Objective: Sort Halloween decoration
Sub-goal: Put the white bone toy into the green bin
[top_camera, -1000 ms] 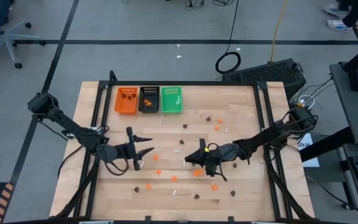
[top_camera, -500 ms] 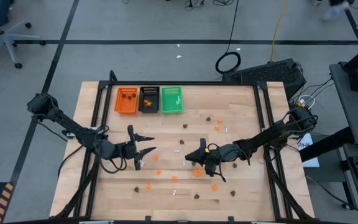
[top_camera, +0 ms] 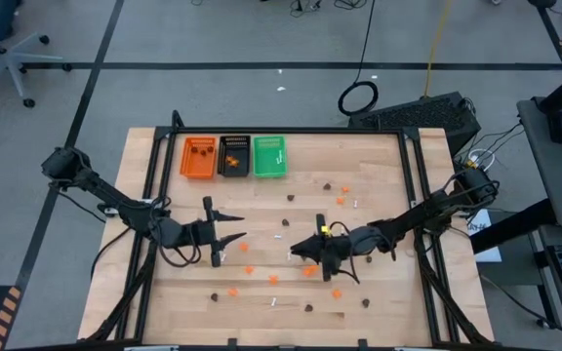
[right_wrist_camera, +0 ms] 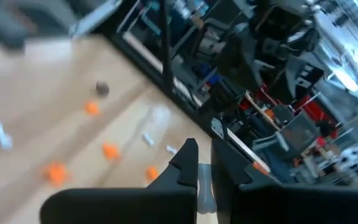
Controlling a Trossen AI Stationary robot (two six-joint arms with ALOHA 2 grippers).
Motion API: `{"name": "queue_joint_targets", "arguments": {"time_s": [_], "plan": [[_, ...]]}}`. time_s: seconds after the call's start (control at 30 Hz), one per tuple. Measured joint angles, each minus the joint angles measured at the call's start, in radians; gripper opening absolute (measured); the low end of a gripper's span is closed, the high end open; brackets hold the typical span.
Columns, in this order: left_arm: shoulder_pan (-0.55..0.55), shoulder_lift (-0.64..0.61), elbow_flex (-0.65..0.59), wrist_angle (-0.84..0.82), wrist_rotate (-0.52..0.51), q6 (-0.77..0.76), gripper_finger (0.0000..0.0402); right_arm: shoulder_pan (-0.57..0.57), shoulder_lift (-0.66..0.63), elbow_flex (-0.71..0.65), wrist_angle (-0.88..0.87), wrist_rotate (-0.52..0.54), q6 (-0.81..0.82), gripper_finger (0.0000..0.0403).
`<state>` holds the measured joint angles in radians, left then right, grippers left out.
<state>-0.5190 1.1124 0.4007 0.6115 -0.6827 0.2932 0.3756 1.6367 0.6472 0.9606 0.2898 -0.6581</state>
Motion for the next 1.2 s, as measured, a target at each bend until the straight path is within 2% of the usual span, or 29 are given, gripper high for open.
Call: {"name": "queue_joint_targets", "arguments": {"time_s": [0.27,0.67,0.87,1.03,1.2], "plan": [[0.0,0.0,0.0,-0.055,0.0,-0.099,0.0182,0.0,0.0,0.0,0.007,0.0,0.287,0.0],[0.0,0.0,0.0,-0.228,0.0,-0.373,0.0182,-0.003,0.0,0.0,0.042,0.0,0.953,0.0001],[0.0,0.0,0.0,-0.292,0.006,-0.486,0.0182,-0.003,0.0,0.0,0.061,0.0,1.075,0.0003],[0.0,0.0,0.0,-0.287,0.05,-0.498,0.0182,-0.008,0.0,0.0,0.06,-0.004,1.156,0.0003],[0.0,0.0,0.0,-0.3,0.051,-0.498,0.0182,-0.008,0.0,0.0,0.058,-0.005,1.173,0.0003]]}}
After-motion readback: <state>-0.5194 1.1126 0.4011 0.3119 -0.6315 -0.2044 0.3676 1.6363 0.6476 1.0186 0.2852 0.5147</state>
